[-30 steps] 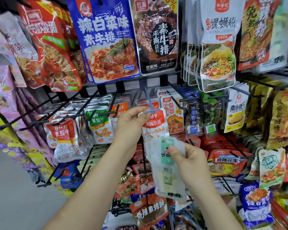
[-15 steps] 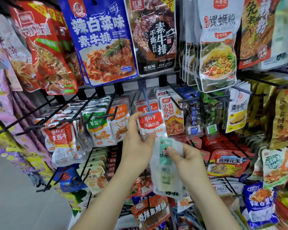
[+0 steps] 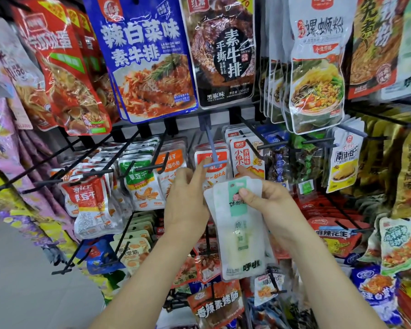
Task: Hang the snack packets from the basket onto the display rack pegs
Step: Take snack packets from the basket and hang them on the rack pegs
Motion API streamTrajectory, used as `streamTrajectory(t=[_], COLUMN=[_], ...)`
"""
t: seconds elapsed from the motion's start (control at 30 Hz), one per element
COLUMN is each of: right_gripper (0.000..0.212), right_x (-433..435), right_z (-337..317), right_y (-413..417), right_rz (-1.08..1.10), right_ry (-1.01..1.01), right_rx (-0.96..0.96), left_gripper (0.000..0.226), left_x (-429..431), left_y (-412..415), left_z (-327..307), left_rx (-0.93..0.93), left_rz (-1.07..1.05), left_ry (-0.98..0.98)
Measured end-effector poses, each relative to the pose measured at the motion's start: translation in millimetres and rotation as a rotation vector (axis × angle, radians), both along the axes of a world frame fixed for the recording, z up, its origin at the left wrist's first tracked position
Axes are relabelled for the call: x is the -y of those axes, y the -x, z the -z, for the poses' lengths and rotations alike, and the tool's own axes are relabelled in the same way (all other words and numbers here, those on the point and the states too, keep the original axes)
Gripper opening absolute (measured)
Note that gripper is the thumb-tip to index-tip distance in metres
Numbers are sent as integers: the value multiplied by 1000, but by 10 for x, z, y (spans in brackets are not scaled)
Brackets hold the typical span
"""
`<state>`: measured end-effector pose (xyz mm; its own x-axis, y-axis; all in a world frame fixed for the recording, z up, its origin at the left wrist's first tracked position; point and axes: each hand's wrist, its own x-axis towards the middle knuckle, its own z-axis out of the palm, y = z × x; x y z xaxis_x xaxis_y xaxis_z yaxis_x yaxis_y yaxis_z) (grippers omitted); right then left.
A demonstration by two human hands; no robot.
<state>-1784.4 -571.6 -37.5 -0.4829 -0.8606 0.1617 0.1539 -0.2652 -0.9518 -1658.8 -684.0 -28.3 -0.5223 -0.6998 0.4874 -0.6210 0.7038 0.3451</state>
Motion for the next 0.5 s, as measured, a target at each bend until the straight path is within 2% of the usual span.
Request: streamTrajectory(t=[0.13,0.3,0.37,0.5], right_gripper=[14,23,20,19], right_x=[87,161,190,210], right_z=[14,-9,-31,-49], right_y=[71,135,152,170], right_rz=[-47,-126,-127,-124], right_ry=[8,21,23,19], right_rx=[2,104,148,175], left_gripper=[74,84,88,104], left_x=[19,46,58,194], left_y=[-21,11,40,128], left_z=[-17,-25,-27,-8], left_rx=[70,87,45,73], left_rz=[-19,14,24,16], left_ry=[68,90,97,232])
